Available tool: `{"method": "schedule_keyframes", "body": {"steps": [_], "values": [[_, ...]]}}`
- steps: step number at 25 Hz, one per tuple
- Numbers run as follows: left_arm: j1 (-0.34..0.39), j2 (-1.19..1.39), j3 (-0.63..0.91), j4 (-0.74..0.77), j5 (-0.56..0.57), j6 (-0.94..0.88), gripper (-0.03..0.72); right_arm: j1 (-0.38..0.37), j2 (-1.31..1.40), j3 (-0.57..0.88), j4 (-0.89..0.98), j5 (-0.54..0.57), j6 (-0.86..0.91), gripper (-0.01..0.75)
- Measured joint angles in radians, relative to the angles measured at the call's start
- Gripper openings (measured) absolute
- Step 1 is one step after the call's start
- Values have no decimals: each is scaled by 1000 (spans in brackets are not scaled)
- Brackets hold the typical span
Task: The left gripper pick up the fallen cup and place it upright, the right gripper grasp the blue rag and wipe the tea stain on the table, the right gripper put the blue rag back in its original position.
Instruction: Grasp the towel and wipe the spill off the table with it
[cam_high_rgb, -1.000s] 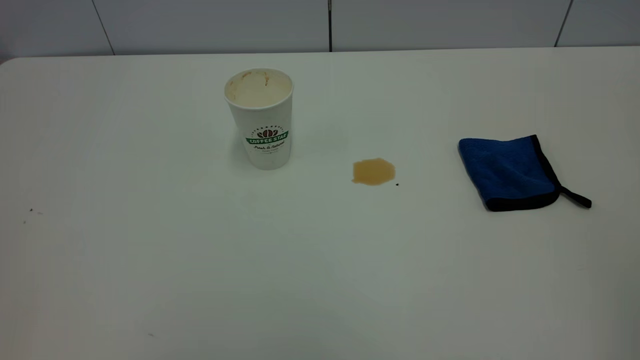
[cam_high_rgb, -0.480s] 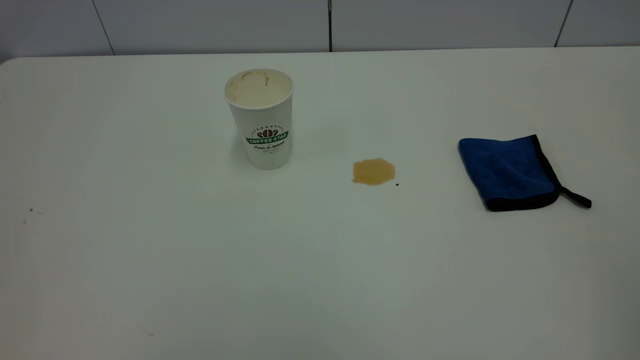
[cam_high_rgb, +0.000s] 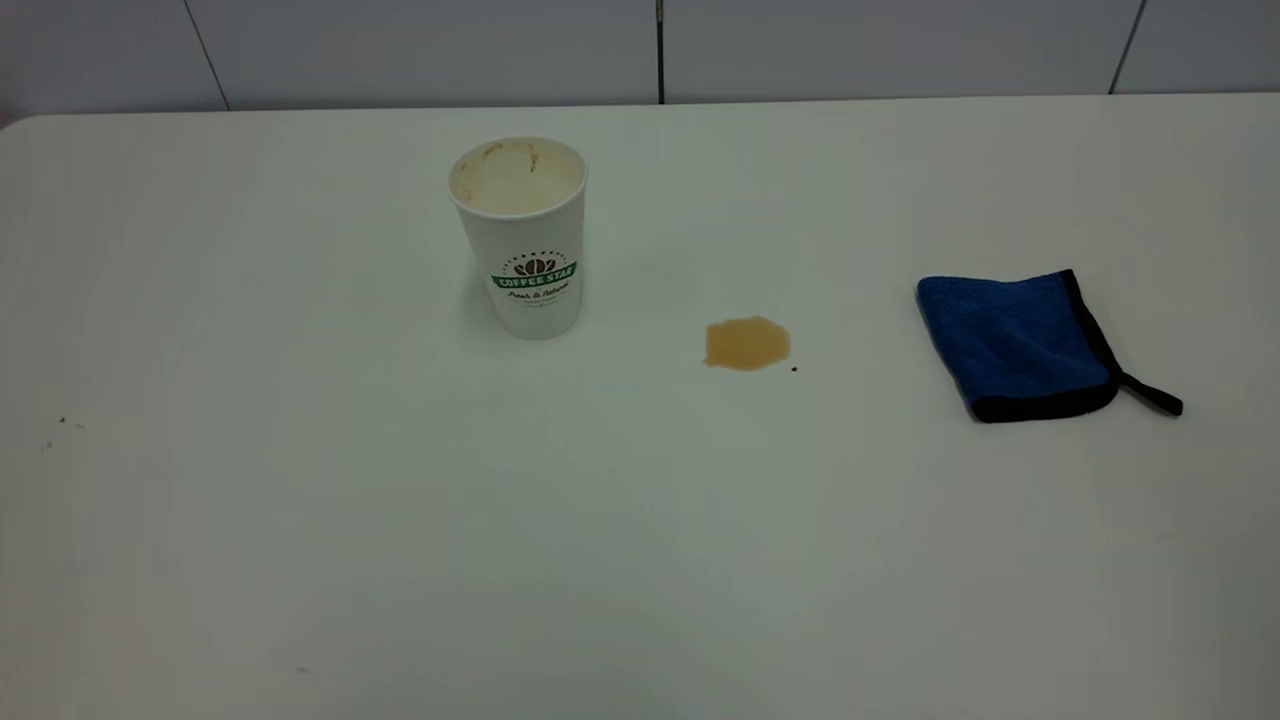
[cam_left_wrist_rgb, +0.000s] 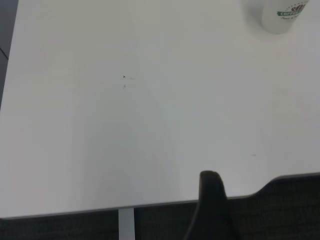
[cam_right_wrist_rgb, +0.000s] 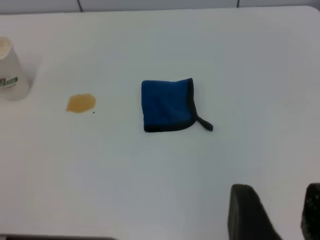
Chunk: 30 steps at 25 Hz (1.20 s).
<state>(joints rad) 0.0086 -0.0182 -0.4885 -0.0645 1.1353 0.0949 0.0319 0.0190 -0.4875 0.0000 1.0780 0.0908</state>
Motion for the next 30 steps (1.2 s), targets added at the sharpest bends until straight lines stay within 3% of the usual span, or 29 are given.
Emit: {"method": "schedule_keyframes", "body": {"steps": [3, 6, 8, 18, 22, 30], "values": [[0, 0, 0, 0, 0, 0, 583, 0, 120, -1, 25, -53, -26, 459], [0, 0, 0, 0, 0, 0, 583, 0, 291, -1, 90, -197, -60, 575], [0, 0, 0, 0, 0, 0, 583, 0, 413, -1, 142, -297, -112, 609], [0, 0, 0, 0, 0, 1, 583, 0, 1090, -48, 416, -775, -474, 586], [0, 0, 0, 0, 0, 1, 583, 0, 1345, -148, 543, -870, -622, 584], [0, 0, 0, 0, 0, 1, 583, 0, 1824, -359, 629, -1010, -714, 580]]}}
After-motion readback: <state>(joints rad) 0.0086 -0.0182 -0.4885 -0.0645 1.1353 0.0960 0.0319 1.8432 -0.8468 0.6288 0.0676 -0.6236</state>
